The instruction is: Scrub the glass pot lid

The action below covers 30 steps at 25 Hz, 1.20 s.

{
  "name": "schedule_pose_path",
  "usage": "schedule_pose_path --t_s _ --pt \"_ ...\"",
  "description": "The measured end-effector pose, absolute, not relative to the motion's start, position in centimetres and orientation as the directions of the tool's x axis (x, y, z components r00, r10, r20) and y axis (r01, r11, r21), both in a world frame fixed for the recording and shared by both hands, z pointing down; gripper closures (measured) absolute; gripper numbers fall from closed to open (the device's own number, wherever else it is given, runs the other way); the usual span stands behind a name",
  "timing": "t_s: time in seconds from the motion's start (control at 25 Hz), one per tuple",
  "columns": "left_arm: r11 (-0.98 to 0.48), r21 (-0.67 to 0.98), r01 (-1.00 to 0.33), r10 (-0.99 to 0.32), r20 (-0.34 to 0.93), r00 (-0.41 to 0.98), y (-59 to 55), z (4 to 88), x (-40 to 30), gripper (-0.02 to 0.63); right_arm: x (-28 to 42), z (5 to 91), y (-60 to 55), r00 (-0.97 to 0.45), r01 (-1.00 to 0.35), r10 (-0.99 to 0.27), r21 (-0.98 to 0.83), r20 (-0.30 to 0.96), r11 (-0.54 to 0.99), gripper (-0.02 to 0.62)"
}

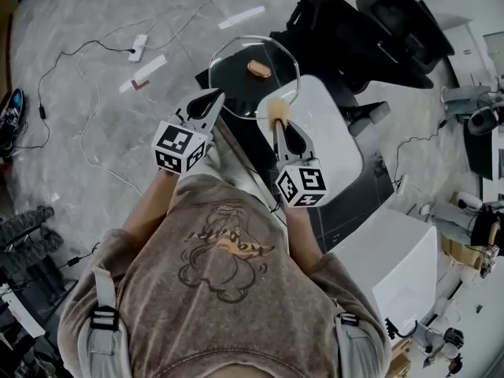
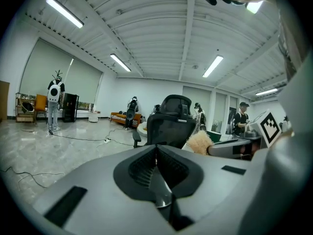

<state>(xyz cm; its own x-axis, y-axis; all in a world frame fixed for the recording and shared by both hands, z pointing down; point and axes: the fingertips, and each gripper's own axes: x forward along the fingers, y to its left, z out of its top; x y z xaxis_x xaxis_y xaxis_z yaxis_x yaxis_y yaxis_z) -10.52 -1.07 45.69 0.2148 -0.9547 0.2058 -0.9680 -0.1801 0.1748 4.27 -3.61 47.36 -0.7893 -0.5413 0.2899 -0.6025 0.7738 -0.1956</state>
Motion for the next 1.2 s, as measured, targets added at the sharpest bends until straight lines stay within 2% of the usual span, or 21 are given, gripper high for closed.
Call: schedule_pose_path --t_s 0.24,0.6,1.04,1.2 --pt "-0.284 0.168 -0.944 -0.917 0.240 0.319 -6.6 46.3 -13.3 0.588 1.1 47.3 -7.9 -0.747 -0.654 -0.587 -0.184 0.313 0.734 0.549" --pt "-0.514 0.183 -0.838 -0.785 0.294 0.545 -13.2 46.4 -13.5 0.588 0.5 46.7 -12.6 -0.612 -0.788 -0.720 -0.176 0.327 0.590 0.549" --pt "-0.689 0.175 -0.704 -0.670 0.216 0.710 -17.0 44.1 -9.8 0.588 1.9 45.6 -14.7 -0.515 -0.857 -0.797 -0.191 0.315 0.478 0.549" --pt "-0.744 0.154 -0.650 -0.614 0.227 0.756 -16.9 44.0 -8.1 0.584 2.6 45.5 -15.2 -0.509 -0.861 -0.804 -0.195 0.306 0.471 0.549"
